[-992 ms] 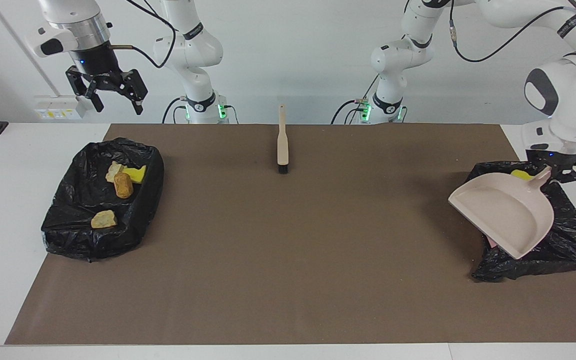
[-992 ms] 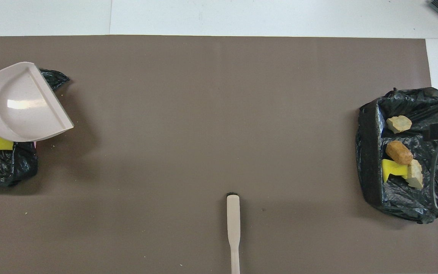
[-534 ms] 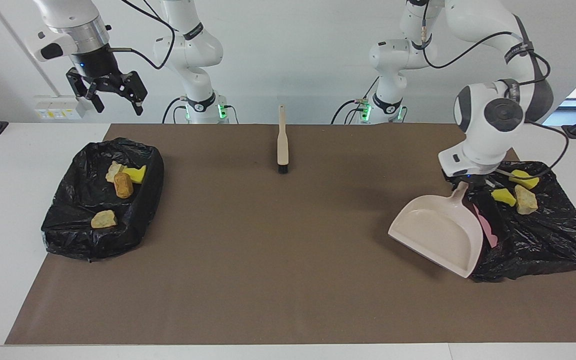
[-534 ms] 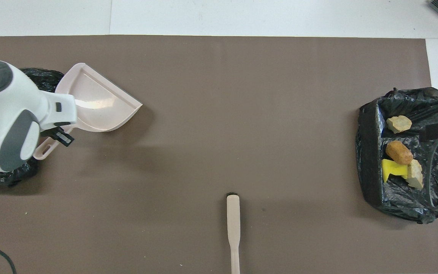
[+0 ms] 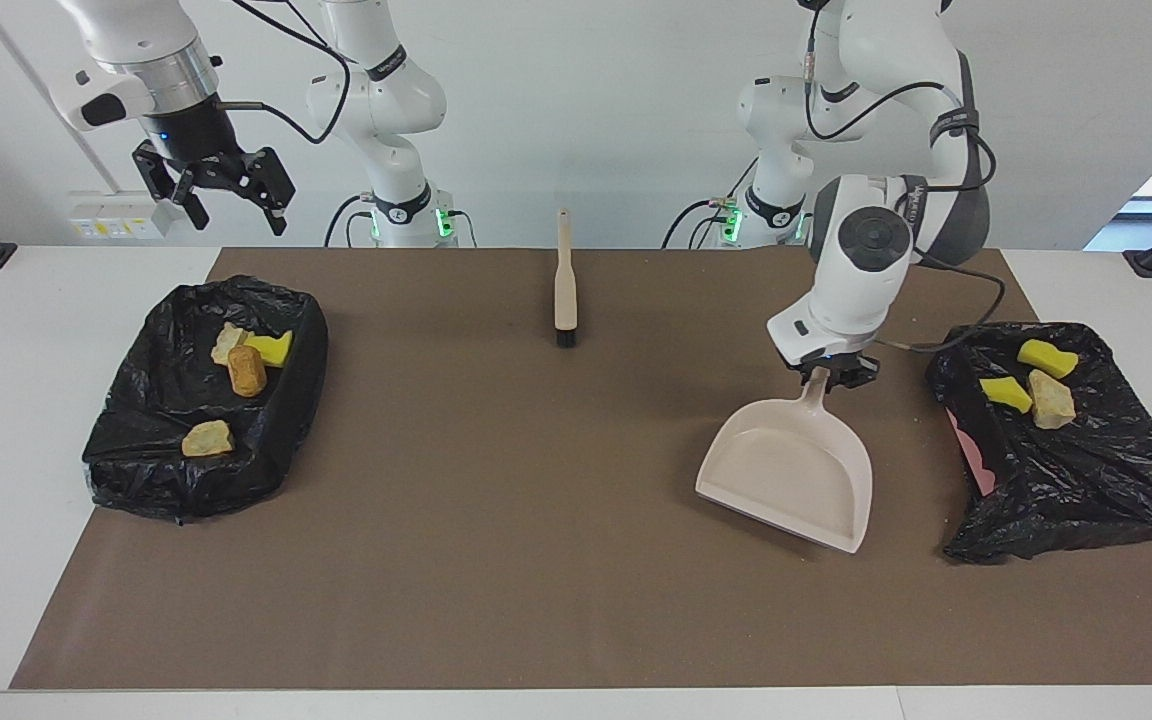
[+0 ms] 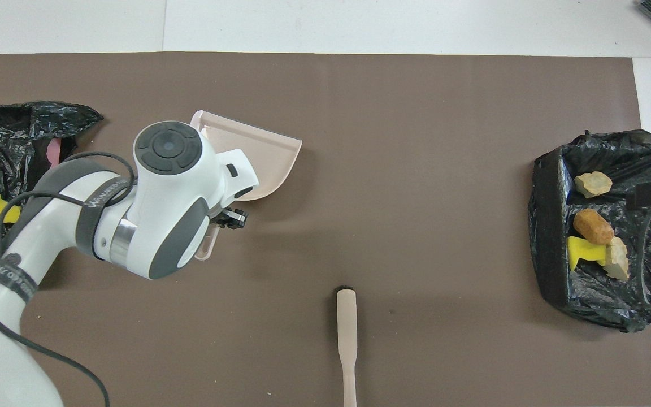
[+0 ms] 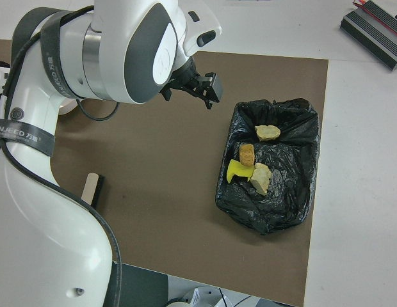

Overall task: Sweep and dump trash in bin
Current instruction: 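Lift the dustpan from the bag and carry it with the left gripper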

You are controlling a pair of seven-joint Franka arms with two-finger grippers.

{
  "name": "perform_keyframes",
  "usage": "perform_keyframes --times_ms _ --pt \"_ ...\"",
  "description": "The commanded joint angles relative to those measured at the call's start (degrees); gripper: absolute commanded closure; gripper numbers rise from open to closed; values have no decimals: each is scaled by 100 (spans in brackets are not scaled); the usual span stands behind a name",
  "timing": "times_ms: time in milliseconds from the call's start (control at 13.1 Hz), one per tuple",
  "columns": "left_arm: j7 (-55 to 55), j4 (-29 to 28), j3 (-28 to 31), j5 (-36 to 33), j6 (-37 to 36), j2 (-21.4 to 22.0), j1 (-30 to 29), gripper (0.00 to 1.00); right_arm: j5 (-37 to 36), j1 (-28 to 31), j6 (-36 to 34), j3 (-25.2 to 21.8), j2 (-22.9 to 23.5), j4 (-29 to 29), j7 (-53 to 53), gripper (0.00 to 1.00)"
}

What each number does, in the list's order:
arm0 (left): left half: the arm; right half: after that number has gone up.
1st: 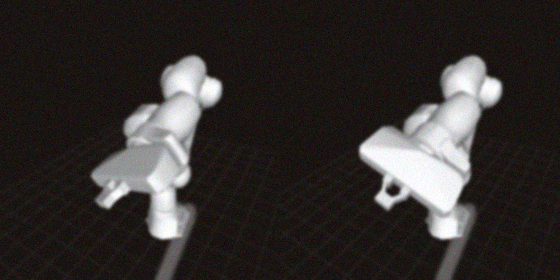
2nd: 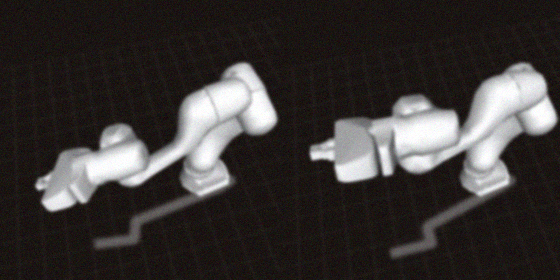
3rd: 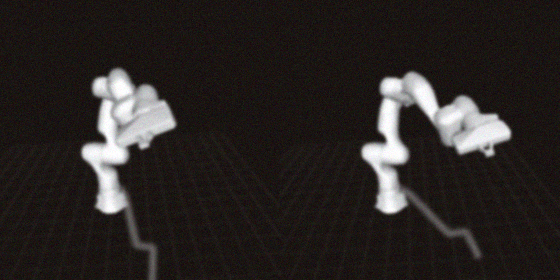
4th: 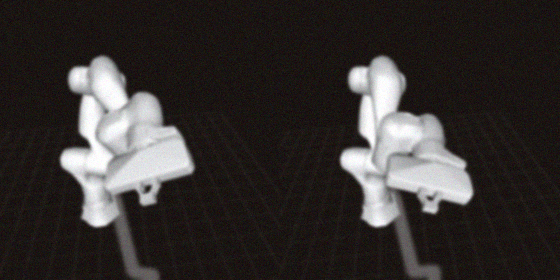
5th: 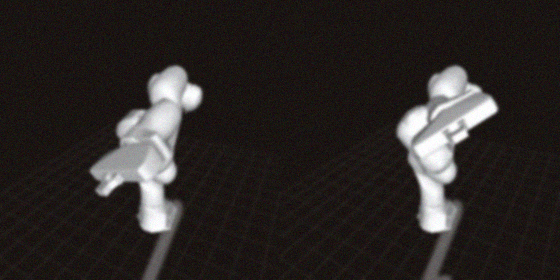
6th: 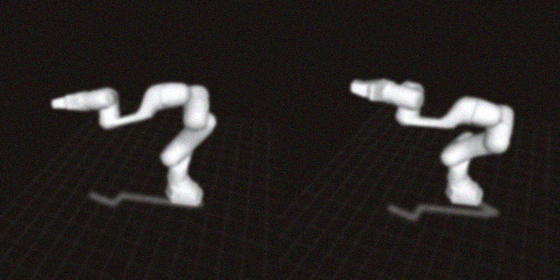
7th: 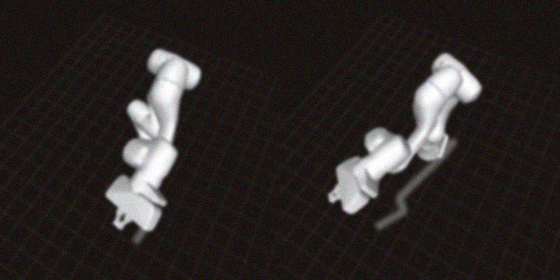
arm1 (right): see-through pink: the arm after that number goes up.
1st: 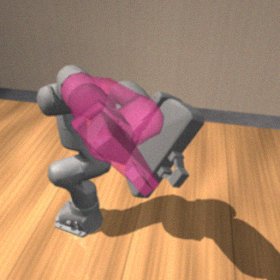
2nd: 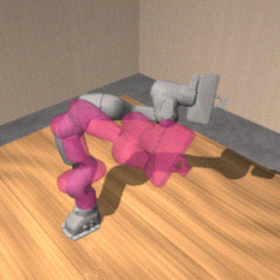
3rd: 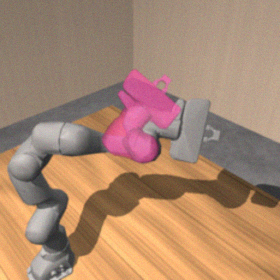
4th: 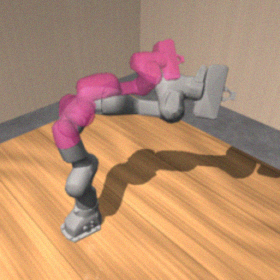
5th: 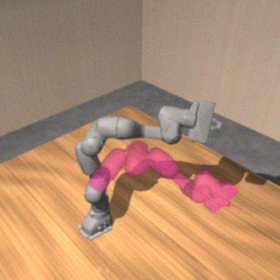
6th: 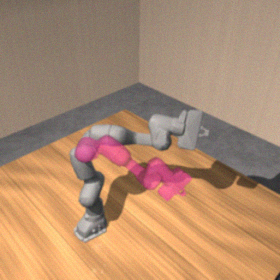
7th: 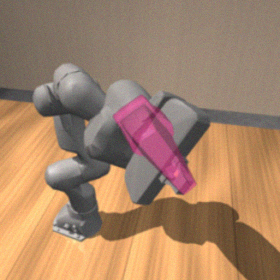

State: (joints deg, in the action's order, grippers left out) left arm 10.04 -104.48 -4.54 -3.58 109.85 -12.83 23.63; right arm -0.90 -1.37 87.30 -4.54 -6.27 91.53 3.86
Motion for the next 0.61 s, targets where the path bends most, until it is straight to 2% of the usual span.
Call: perform_keyframes --times_ms 0,153,381,534 --pt "892 743 138 217 -25 -552 736 100 72 -74 -38 -91 -163 180 18 0" --pt "1847 1339 129 279 -60 -1026 1071 100 63 -74 -72 -91 -164 163 -26 0" --pt "2747 2701 138 288 -280 -2168 1477 100 37 -74 -90 5 -164 128 0 0" --pt "2837 2855 120 297 -254 -2286 1495 100 63 -74 -47 6 -164 145 36 0"
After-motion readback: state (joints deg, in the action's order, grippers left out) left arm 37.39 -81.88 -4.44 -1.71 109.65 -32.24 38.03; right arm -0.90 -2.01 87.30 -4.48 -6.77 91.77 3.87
